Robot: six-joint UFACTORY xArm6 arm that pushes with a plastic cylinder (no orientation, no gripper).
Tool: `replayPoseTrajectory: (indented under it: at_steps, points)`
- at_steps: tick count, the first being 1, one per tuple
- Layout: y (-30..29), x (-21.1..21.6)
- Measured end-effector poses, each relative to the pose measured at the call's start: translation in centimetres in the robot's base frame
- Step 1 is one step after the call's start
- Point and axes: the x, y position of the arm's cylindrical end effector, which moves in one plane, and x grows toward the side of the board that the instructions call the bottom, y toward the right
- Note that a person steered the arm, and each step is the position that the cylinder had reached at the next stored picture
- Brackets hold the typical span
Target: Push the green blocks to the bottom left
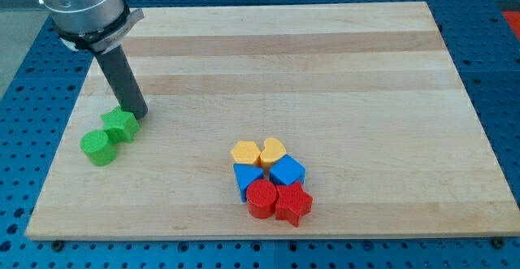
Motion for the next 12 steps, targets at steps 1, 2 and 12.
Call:
replayPoseTrajectory:
  at_steps: [1, 2, 12]
  points:
    - [0.0, 0.7]
    - [-0.1, 1.3]
    - [-2.7, 2.6]
